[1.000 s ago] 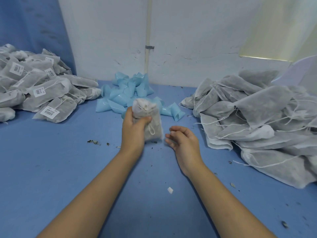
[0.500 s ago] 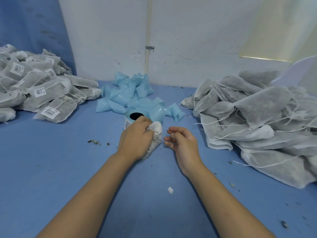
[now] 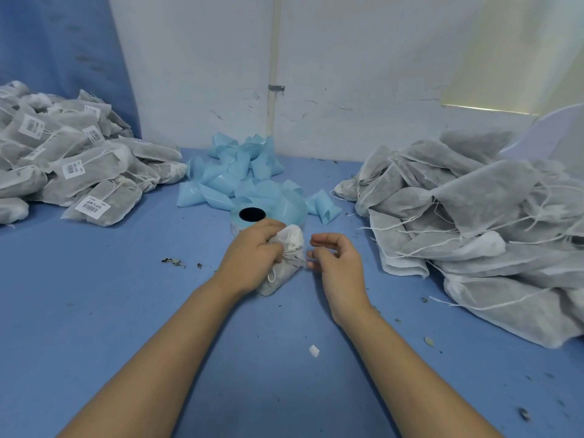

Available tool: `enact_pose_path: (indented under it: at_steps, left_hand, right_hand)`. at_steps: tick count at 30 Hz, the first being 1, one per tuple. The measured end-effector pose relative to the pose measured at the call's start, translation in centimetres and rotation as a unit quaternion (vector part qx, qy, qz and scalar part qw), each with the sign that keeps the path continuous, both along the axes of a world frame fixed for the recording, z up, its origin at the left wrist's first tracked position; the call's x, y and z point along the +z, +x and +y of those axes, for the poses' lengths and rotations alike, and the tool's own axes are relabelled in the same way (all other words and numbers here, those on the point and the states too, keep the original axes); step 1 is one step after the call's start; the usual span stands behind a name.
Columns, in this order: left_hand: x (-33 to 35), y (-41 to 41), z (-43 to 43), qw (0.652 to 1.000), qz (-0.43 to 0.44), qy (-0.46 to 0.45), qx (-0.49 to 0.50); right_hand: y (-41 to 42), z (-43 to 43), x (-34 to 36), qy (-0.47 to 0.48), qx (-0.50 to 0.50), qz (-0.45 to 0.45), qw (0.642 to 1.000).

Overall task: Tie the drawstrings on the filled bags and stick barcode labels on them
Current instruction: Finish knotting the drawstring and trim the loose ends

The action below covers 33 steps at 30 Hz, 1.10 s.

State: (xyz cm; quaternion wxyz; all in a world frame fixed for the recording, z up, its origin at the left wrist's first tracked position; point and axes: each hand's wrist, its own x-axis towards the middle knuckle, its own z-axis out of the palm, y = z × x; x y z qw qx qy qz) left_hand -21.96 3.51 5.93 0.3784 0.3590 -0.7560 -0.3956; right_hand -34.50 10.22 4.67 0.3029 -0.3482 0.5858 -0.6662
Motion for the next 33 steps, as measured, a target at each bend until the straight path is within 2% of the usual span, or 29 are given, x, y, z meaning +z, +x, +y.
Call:
enact_pose_path:
  at_steps: [3, 8, 18, 25, 33]
  left_hand:
    - [0.2, 0.2, 0.1, 0.993, 0.083, 0.075, -0.039]
    - [0.5, 0.0, 0.8, 0.982, 0.106, 0.128, -0.092]
    - [0.8, -0.1, 1.2, 0.974, 0.108, 0.166, -0.115]
    - [0.9, 0.1, 0.9, 0.972, 0.114, 0.169, -0.115]
    - [1.0, 0.0, 0.6, 0.981, 0.135, 0.135, -0.023]
  right_hand:
    - [-0.3, 0.1, -0.4, -0.012, -0.031, 0.087, 0.996]
    - [-0.3, 0.1, -0.5, -0.013, 0.004, 0.112, 0.994]
    - [-0.6, -0.1, -0.4, -0.017, 0.013, 0.056, 0.998]
    - [-0.7, -0.2, -0.4, -0.014, -0.012, 0.054, 0.998]
    - [-1.0, 0.1, -0.2, -0.062, -0.087, -0.013, 0.994]
